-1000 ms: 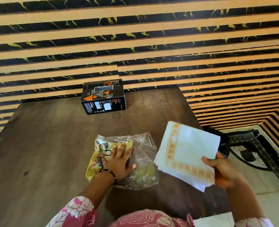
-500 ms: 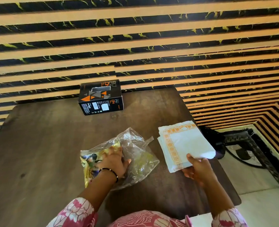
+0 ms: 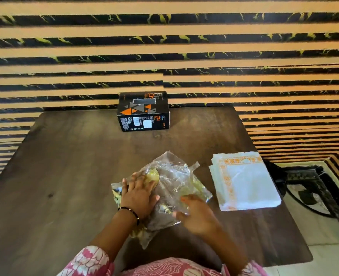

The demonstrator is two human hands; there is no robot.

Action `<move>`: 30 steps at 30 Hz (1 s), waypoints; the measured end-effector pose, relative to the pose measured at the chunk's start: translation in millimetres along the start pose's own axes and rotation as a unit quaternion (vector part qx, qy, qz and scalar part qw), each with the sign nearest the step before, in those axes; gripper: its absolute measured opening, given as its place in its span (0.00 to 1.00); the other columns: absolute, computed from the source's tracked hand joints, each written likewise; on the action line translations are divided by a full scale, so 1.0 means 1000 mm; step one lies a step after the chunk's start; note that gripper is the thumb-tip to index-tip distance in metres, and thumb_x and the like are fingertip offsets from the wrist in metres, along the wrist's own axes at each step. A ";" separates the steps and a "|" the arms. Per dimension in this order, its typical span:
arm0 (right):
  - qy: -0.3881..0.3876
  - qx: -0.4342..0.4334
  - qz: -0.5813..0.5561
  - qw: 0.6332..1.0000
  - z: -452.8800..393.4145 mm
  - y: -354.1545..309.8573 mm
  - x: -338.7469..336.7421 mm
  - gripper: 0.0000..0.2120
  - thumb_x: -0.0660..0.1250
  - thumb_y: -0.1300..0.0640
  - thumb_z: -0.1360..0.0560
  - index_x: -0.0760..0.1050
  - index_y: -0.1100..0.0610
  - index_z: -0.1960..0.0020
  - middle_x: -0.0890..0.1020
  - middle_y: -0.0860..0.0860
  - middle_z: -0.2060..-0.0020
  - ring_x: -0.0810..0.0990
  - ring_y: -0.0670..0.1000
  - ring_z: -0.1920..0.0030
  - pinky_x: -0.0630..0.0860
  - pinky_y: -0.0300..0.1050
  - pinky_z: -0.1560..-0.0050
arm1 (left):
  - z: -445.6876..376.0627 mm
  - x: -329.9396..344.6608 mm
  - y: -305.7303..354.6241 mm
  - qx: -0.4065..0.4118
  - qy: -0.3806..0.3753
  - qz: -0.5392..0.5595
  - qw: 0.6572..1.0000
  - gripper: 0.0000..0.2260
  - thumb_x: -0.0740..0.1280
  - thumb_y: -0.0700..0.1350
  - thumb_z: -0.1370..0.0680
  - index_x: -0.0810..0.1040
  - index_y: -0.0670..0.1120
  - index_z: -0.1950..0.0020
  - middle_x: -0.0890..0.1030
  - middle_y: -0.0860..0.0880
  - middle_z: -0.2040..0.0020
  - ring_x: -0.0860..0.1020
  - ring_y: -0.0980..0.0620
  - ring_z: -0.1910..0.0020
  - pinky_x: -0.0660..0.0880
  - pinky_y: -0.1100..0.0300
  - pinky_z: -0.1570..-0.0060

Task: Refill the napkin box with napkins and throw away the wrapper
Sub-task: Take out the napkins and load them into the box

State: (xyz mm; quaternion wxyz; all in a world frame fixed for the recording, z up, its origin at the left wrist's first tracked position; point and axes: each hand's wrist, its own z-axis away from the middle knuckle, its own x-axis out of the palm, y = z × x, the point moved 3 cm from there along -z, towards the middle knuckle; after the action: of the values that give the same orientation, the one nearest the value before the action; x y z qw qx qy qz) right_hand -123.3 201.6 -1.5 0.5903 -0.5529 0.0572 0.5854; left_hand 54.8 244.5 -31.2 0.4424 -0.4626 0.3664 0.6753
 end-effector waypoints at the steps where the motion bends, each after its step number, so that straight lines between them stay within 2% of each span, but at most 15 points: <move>1: -0.032 0.007 0.026 0.999 -0.008 -0.004 0.013 0.27 0.64 0.45 0.27 0.65 0.57 0.32 0.68 0.56 0.32 0.68 0.56 0.33 0.66 0.46 0.34 | 0.003 0.003 -0.009 -0.009 -0.006 0.011 1.000 0.26 0.51 0.61 0.22 0.52 0.57 0.26 0.51 0.47 0.23 0.47 0.39 0.25 0.42 0.37 0.28; 5: -0.057 -0.005 0.048 0.997 -0.029 -0.035 0.047 0.34 0.64 0.46 0.26 0.54 0.56 0.26 0.51 0.56 0.24 0.48 0.57 0.24 0.53 0.50 0.26 | 0.021 0.008 -0.063 -0.065 -0.006 0.053 0.996 0.30 0.51 0.65 0.25 0.52 0.57 0.26 0.50 0.49 0.23 0.47 0.42 0.24 0.44 0.37 0.28; 8: -0.058 -0.048 0.057 0.996 -0.042 -0.072 0.073 0.37 0.63 0.45 0.26 0.49 0.55 0.25 0.45 0.54 0.23 0.42 0.55 0.24 0.46 0.48 0.26 | 0.043 0.017 -0.108 -0.120 -0.010 0.067 0.990 0.36 0.44 0.71 0.31 0.46 0.59 0.26 0.45 0.51 0.22 0.42 0.45 0.24 0.43 0.37 0.29; 10: -0.071 -0.073 0.080 0.992 -0.053 -0.099 0.095 0.38 0.63 0.43 0.26 0.48 0.54 0.25 0.43 0.54 0.23 0.40 0.55 0.24 0.45 0.50 0.25 | 0.059 0.021 -0.140 -0.162 -0.011 0.067 0.984 0.39 0.39 0.73 0.35 0.42 0.59 0.26 0.42 0.51 0.22 0.40 0.45 0.24 0.43 0.38 0.29; 14: -0.107 -0.122 0.138 0.977 -0.074 -0.149 0.130 0.39 0.61 0.42 0.26 0.44 0.54 0.24 0.40 0.53 0.24 0.37 0.53 0.25 0.39 0.51 0.25 | 0.088 0.023 -0.194 -0.222 -0.014 0.091 0.971 0.34 0.47 0.69 0.26 0.37 0.58 0.26 0.40 0.49 0.23 0.38 0.44 0.24 0.41 0.38 0.29; 18: -0.129 -0.164 0.197 0.958 -0.090 -0.193 0.158 0.39 0.61 0.42 0.26 0.43 0.52 0.24 0.40 0.51 0.24 0.38 0.52 0.24 0.39 0.53 0.26 | 0.106 0.027 -0.242 -0.265 -0.003 0.122 0.956 0.34 0.48 0.68 0.26 0.38 0.58 0.26 0.41 0.48 0.22 0.39 0.44 0.24 0.40 0.38 0.29; 23: -0.120 -0.183 0.236 0.947 -0.108 -0.225 0.177 0.40 0.62 0.42 0.27 0.41 0.49 0.25 0.39 0.47 0.24 0.37 0.48 0.25 0.38 0.59 0.28 | 0.106 0.026 -0.285 -0.287 -0.002 0.143 0.947 0.34 0.49 0.68 0.26 0.40 0.58 0.25 0.40 0.49 0.23 0.37 0.44 0.25 0.40 0.37 0.29; 30: -0.119 -0.175 0.240 0.947 -0.123 -0.236 0.184 0.41 0.62 0.40 0.28 0.41 0.46 0.25 0.39 0.44 0.24 0.37 0.46 0.25 0.37 0.63 0.28 | 0.099 0.016 -0.301 -0.287 -0.009 0.149 0.946 0.34 0.49 0.68 0.25 0.40 0.57 0.25 0.39 0.48 0.23 0.36 0.43 0.25 0.38 0.37 0.29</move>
State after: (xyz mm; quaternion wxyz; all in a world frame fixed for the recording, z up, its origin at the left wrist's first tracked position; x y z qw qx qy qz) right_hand 183.3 298.4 -41.7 0.3291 -0.5432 0.0142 0.7722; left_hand 304.2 440.7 -42.5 0.1884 -0.5037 0.2174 0.8146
